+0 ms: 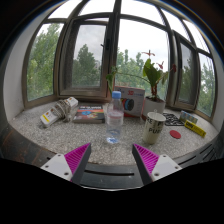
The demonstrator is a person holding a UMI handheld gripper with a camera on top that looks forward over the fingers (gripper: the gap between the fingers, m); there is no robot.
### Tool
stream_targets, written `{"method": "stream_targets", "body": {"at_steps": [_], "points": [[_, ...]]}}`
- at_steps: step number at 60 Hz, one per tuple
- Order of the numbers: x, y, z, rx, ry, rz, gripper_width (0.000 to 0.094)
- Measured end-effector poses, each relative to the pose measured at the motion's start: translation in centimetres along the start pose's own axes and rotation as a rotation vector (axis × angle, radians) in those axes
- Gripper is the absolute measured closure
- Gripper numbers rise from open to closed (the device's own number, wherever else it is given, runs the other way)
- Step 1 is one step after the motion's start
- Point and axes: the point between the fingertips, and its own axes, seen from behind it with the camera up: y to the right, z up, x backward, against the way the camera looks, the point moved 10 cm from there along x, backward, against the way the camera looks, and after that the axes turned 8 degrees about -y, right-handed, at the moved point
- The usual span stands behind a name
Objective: Pour water
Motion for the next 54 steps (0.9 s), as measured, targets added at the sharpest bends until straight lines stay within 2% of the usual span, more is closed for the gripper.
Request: {"method": "stream_targets", "body": {"at_steps": [7, 14, 24, 28, 34, 36, 44, 54], "points": [[-6.0, -0.4, 1.7, -0.011, 0.044, -0.006, 0.0083], [-11.5, 0.0, 3.0, -0.068, 0.049, -0.015, 0.0084], [-16.9, 1.2, 5.2, -0.067, 0.099, -0.016, 0.0095], [-17.9, 0.8, 5.9, -0.059, 0.124, -0.011, 0.019], [-19.3, 0.9, 6.4, -0.061, 0.135, 0.002, 0.0412], [-19.4, 0.9, 6.5, -0.066, 0.143, 0.009, 0.0427], [-19.4, 0.9, 6.6, -0.066, 0.165, 0.042, 0.0605], [-17.8, 1.1, 7.7, -0.086, 0.198, 0.092, 0.0652]]}}
